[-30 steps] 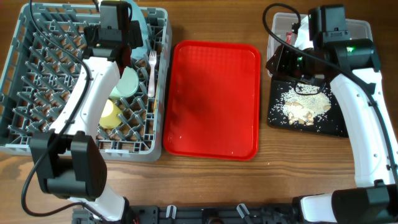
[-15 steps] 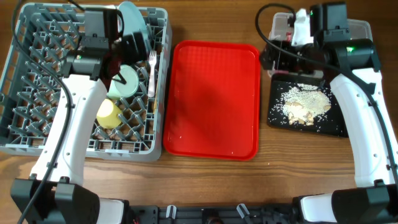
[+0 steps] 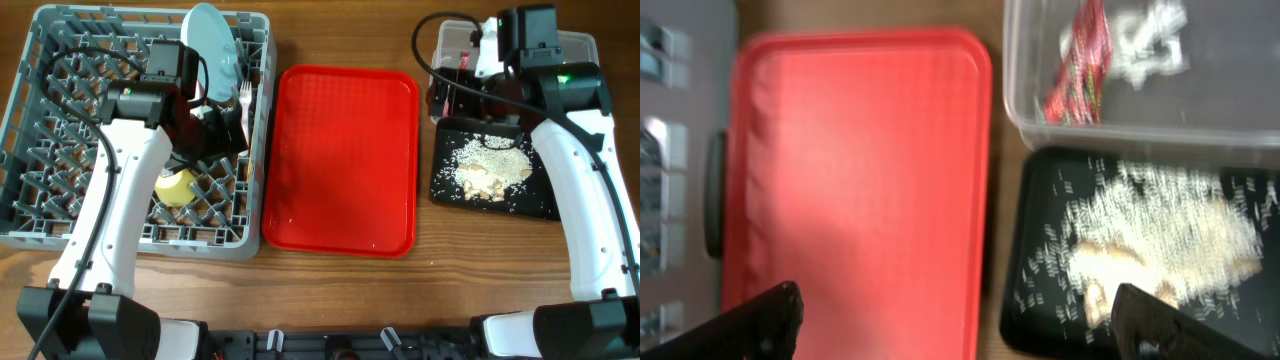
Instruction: Sort waste into correct bins and load items into the dishwasher rack
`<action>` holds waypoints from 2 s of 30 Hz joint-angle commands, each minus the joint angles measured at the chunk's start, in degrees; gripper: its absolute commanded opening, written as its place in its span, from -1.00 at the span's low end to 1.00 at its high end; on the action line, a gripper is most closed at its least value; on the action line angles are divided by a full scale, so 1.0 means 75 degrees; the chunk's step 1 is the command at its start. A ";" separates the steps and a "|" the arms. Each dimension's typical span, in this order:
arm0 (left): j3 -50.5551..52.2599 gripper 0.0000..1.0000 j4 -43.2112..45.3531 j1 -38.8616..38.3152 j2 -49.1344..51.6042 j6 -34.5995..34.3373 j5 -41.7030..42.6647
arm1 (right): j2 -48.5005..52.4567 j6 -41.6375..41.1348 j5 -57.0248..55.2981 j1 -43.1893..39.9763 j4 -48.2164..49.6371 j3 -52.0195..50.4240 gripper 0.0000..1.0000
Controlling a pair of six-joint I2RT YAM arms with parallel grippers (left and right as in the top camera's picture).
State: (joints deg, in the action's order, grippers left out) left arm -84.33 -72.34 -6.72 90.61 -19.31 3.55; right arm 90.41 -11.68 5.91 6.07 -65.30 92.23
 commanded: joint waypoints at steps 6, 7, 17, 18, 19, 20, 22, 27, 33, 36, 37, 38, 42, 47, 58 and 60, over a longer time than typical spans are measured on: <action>0.1230 1.00 0.0871 -0.0527 -0.1877 0.0111 -0.0023 | -0.1137 -0.0047 -0.0254 -0.0006 -0.0044 -0.0536 1.00; 0.1489 1.00 0.1075 -0.0609 -0.2244 0.0111 -0.0134 | -0.1378 -0.0047 -0.0254 -0.0006 0.0087 -0.0749 1.00; 0.3987 1.00 0.2337 -0.1297 -0.7044 0.0058 -0.1005 | -0.4911 -0.0061 -0.0487 -0.0006 0.1792 -0.3783 1.00; 0.4074 1.00 0.2279 -0.1297 -0.7519 0.0058 -0.1008 | -0.5307 -0.0061 -0.0612 -0.0006 0.1795 -0.3984 1.00; 0.4103 1.00 0.2264 -0.1297 -0.7857 0.0058 -0.1003 | -0.5575 -0.0038 -0.0679 -0.0006 0.1757 -0.4080 1.00; 0.4103 1.00 0.2282 -0.1297 -0.8145 0.0058 -0.1000 | -0.5802 -0.0044 -0.0717 -0.0006 0.1658 -0.4118 1.00; 0.4100 1.00 0.2279 -0.1297 -0.8658 0.0058 -0.1003 | -0.6143 -0.0047 -0.0708 -0.0006 0.1408 -0.4121 1.00; 0.4100 1.00 0.2224 -0.1297 -0.9428 0.0058 -0.1003 | -0.6464 -0.0047 -0.0708 -0.0006 0.1163 -0.4121 1.00; 0.4100 1.00 0.1495 -0.1297 -0.9480 0.0058 -0.1003 | -0.6283 -0.0047 -0.0708 -0.0006 0.1128 -0.4121 1.00; 0.4100 1.00 0.0860 -0.1297 -0.9480 0.0058 -0.1003 | -0.6126 -0.0044 -0.0708 -0.0006 0.1128 -0.4121 1.00; 0.4100 1.00 0.0697 -0.1297 -0.9480 0.0058 -0.1003 | -0.6073 -0.0047 -0.0708 -0.0006 0.1128 -0.4121 1.00; 0.4100 1.00 0.0536 -0.1297 -0.9480 0.0058 -0.1003 | -0.6021 -0.0047 -0.0708 -0.0006 0.1128 -0.4121 0.99; 0.4100 1.00 0.0321 -0.1297 -0.9480 0.0058 -0.1003 | -0.5764 -0.0050 -0.0708 -0.0006 0.1128 -0.4121 1.00; 0.4100 1.00 0.0321 -0.1297 -0.9480 0.0058 -0.1003 | -0.5286 -0.0050 -0.0708 -0.0006 0.1128 -0.4121 0.99; 0.4100 1.00 0.0321 -0.1297 -0.9480 0.0058 -0.1003 | -0.5132 -0.0047 -0.0708 0.0009 0.1157 -0.4164 1.00; 0.4100 1.00 0.0321 -0.1297 -0.9480 0.0058 -0.1003 | -0.5406 -0.0047 -0.0708 0.0009 0.1154 -0.4164 0.99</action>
State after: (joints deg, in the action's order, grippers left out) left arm -54.08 -69.95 -16.14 19.81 -19.20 -3.18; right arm 53.63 -11.68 1.41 6.07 -56.73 61.19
